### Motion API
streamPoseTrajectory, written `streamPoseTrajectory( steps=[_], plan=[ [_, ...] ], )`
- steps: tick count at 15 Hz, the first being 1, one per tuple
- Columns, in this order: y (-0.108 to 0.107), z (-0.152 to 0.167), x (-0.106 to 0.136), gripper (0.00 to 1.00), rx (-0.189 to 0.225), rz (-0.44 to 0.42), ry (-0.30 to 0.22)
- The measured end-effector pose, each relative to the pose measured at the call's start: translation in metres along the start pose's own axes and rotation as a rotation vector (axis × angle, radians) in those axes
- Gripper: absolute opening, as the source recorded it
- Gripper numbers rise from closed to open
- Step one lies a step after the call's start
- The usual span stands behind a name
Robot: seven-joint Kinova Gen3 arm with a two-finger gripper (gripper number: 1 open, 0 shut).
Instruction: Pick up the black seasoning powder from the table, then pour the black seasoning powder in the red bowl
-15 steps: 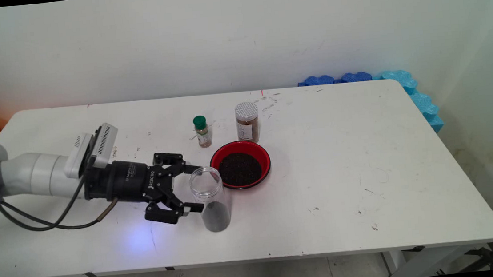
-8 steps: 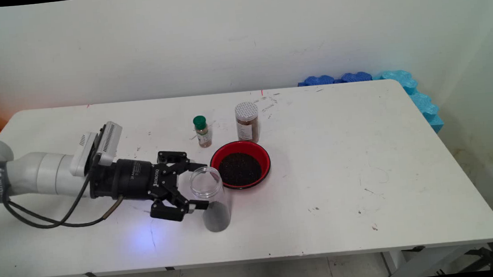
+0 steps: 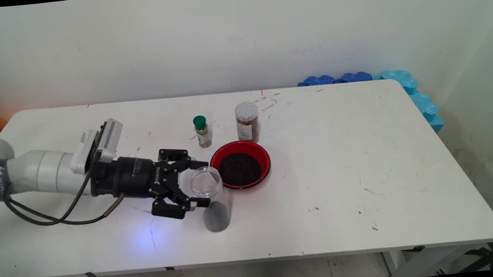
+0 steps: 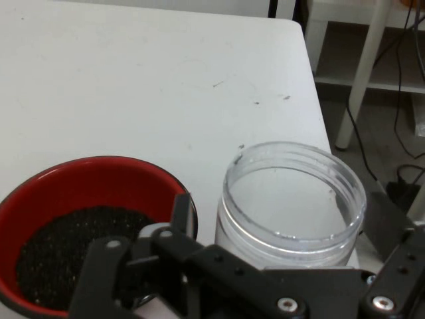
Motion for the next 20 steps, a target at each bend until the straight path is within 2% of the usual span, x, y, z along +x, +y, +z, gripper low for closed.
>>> streamPoseTrajectory(
  steps=[1, 2, 13, 20],
  plan=[
    [0.0, 0.0, 0.0, 1.0, -0.001, -0.001, 0.001],
    [0.0, 0.001, 0.001, 0.0, -0.001, -0.002, 0.002],
    [0.0, 0.002, 0.001, 0.0, -0.014, -0.001, -0.005],
    [-0.009, -0.006, 0.024, 0.0, -0.022, -0.048, -0.018]
  ],
)
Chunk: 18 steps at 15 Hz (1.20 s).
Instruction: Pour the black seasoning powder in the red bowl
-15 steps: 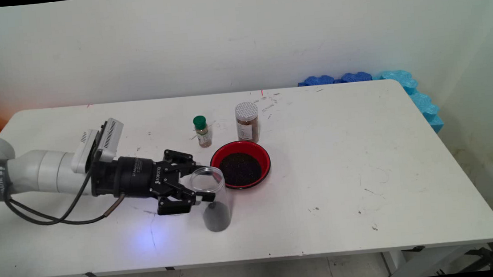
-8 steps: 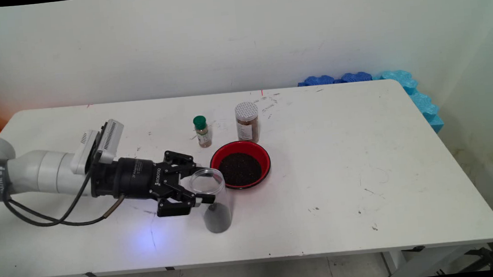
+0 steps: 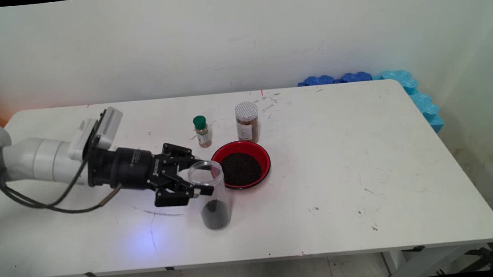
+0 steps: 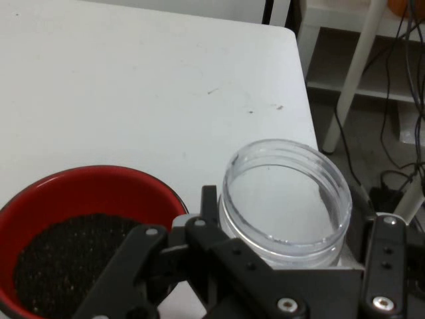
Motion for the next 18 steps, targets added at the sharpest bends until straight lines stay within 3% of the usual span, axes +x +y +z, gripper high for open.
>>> streamPoseTrajectory(
  steps=[10, 18],
  plan=[
    [-0.022, -0.008, 0.042, 0.0, -0.068, -0.124, -0.012],
    [-0.052, -0.002, 0.075, 0.0, -0.113, -0.261, -0.032]
  ],
)
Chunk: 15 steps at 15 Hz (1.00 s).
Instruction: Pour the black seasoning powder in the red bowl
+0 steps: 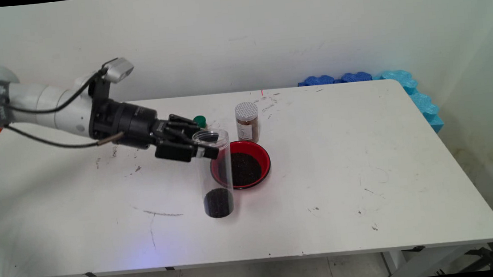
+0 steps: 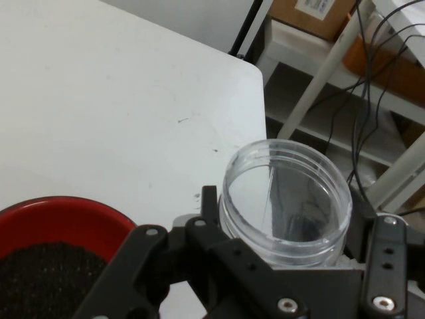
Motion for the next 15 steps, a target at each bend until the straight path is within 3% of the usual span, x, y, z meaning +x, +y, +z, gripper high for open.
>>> streamPoseTrajectory(
  steps=[7, 15],
  plan=[
    [-0.009, 0.003, 0.022, 0.0, -0.028, -0.108, -0.028],
    [-0.024, 0.009, 0.042, 0.0, -0.031, -0.344, -0.067]
  ],
)
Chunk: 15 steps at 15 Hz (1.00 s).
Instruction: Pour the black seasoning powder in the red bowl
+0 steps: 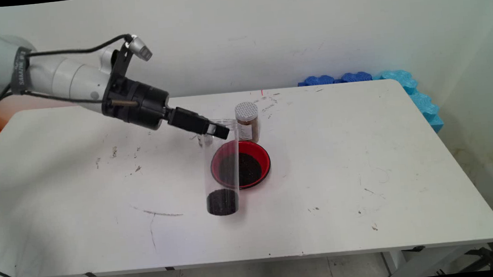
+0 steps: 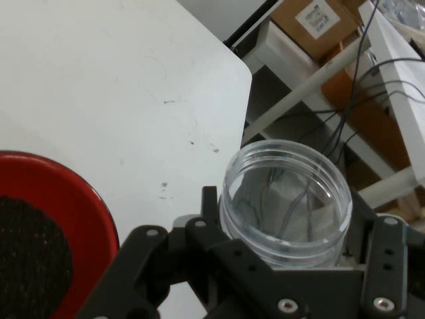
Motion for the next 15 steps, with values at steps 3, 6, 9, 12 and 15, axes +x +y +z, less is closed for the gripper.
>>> streamPoseTrajectory(
  steps=[3, 6, 9, 12, 15],
  plan=[
    [-0.004, 0.002, 0.005, 0.0, 0.001, -0.088, -0.007],
    [-0.007, 0.004, 0.006, 0.0, 0.0, -0.187, -0.02],
    [-0.01, 0.006, 0.006, 0.0, -0.004, -0.283, -0.034],
    [-0.014, 0.008, 0.006, 0.0, -0.007, -0.372, -0.047],
    [-0.019, 0.009, 0.004, 0.0, -0.011, -0.467, -0.06]
  ],
)
